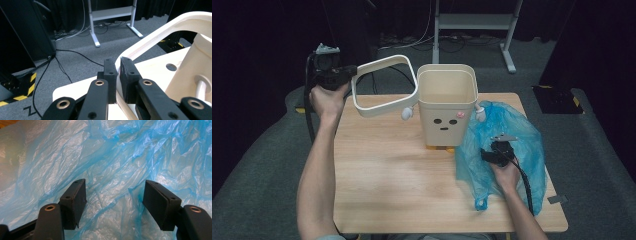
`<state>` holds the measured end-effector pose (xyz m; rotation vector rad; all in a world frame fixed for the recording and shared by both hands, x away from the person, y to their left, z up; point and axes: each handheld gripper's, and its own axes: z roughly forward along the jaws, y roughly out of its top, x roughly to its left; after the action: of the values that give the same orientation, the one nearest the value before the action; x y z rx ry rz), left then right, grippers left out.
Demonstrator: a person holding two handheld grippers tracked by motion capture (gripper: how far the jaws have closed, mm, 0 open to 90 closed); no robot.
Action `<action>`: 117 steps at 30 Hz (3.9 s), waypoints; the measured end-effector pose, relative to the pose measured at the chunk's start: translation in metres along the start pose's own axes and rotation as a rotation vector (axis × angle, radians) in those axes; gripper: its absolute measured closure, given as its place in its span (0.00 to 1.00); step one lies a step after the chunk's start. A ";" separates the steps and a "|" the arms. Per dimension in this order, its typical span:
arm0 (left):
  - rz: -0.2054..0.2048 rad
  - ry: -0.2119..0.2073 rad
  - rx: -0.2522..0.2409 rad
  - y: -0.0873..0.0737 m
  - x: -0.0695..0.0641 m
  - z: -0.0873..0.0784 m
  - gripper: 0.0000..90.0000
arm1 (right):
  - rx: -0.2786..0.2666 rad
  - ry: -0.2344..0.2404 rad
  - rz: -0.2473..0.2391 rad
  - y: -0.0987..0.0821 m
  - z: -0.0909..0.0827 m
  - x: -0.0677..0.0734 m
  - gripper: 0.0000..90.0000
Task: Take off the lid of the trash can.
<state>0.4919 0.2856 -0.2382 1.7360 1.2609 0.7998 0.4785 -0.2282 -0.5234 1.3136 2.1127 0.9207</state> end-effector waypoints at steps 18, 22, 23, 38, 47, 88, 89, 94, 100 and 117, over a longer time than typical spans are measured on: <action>-0.010 0.027 0.008 -0.025 0.013 -0.004 0.93 | -0.002 -0.005 -0.005 0.000 0.000 0.000 0.38; -0.020 0.028 0.010 -0.032 0.016 -0.004 0.93 | -0.002 -0.006 -0.006 0.000 0.000 0.000 0.38; -0.018 0.030 0.014 -0.034 0.017 -0.004 0.93 | -0.002 -0.006 -0.005 0.000 0.000 0.001 0.38; -0.033 0.050 0.052 -0.058 0.024 0.003 0.93 | -0.002 -0.006 -0.006 0.000 0.000 0.001 0.38; -0.031 0.058 0.074 -0.070 0.026 0.008 0.93 | -0.003 -0.007 -0.008 0.000 0.000 0.001 0.38; -0.079 0.083 0.136 -0.127 0.035 0.028 0.93 | -0.003 -0.009 -0.008 0.000 0.000 0.001 0.38; -0.080 0.083 0.138 -0.128 0.034 0.029 0.93 | -0.003 -0.009 -0.008 0.000 0.000 0.001 0.38; -0.084 0.080 0.146 -0.135 0.031 0.035 0.93 | -0.003 -0.010 -0.008 0.000 0.000 0.001 0.38; -0.085 0.074 0.165 -0.145 0.025 0.046 0.93 | -0.003 -0.009 -0.007 0.000 0.000 0.001 0.38; -0.114 0.044 0.168 -0.168 0.010 0.068 0.93 | -0.003 -0.009 -0.007 0.000 0.000 0.001 0.38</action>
<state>0.4811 0.3036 -0.4185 1.7680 1.4793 0.6856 0.4779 -0.2270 -0.5234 1.3059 2.1069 0.9130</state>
